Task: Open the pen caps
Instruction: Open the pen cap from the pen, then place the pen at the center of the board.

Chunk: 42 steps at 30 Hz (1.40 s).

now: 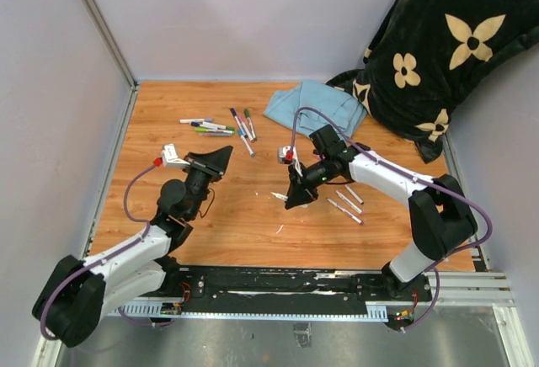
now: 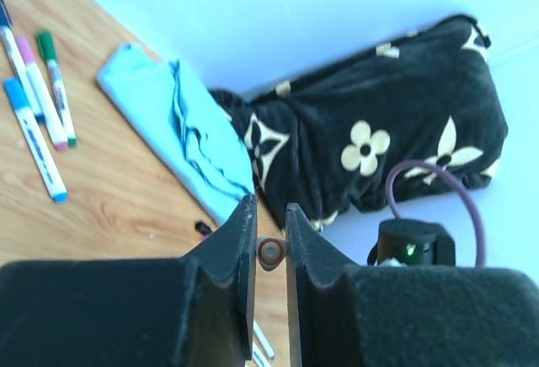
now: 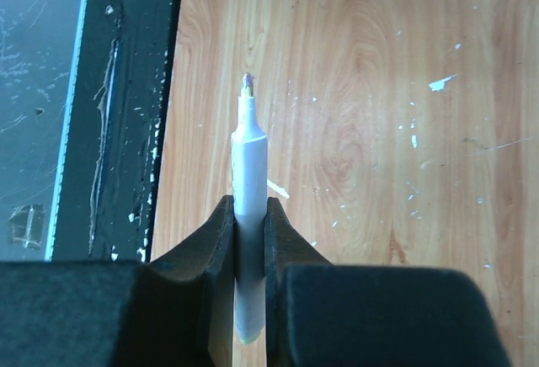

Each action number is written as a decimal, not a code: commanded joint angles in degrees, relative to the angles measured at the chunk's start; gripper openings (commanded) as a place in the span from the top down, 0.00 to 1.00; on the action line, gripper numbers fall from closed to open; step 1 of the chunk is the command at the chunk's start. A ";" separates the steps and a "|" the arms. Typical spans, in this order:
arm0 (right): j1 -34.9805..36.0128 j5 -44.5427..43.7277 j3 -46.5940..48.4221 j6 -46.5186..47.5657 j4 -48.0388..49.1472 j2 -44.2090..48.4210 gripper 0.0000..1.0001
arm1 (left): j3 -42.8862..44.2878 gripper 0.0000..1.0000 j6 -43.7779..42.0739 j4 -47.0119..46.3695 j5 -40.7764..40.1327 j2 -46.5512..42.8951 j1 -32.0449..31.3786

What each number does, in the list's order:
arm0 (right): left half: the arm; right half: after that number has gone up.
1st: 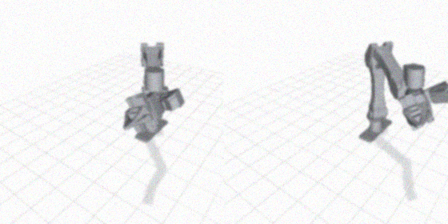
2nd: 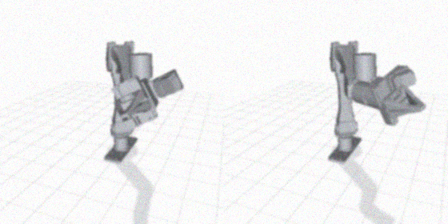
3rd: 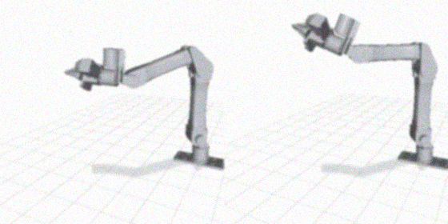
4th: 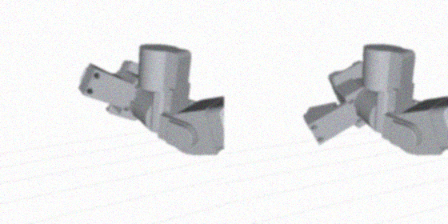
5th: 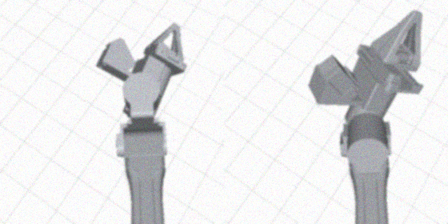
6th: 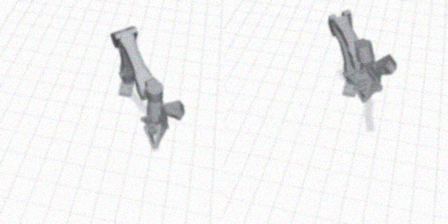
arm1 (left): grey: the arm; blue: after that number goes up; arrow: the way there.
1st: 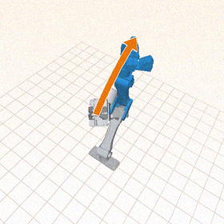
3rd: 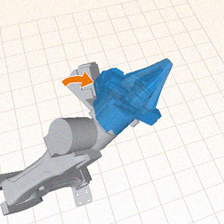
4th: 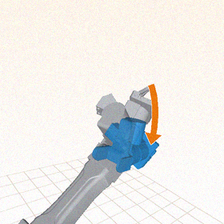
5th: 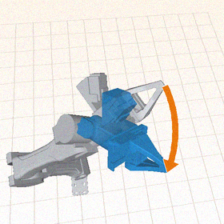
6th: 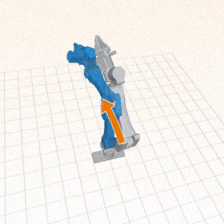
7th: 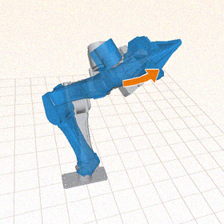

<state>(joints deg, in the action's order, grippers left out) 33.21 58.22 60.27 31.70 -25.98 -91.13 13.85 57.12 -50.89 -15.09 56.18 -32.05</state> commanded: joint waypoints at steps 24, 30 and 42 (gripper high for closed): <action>-0.92 -30.32 -10.95 3.28 -16.11 13.27 0.95 | -11.30 1.00 3.71 15.56 16.63 -17.65 4.33; -1.04 -34.59 -10.57 0.14 -14.92 10.01 0.95 | -12.41 0.99 4.32 15.39 16.45 -17.78 4.29; -1.09 -40.49 -10.74 -4.59 -12.08 8.40 0.95 | -12.96 0.99 4.59 15.30 16.07 -17.59 4.28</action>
<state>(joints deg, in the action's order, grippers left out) 32.82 20.49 49.21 30.15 -39.07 -82.06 1.80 61.63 -33.30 0.38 38.74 -28.21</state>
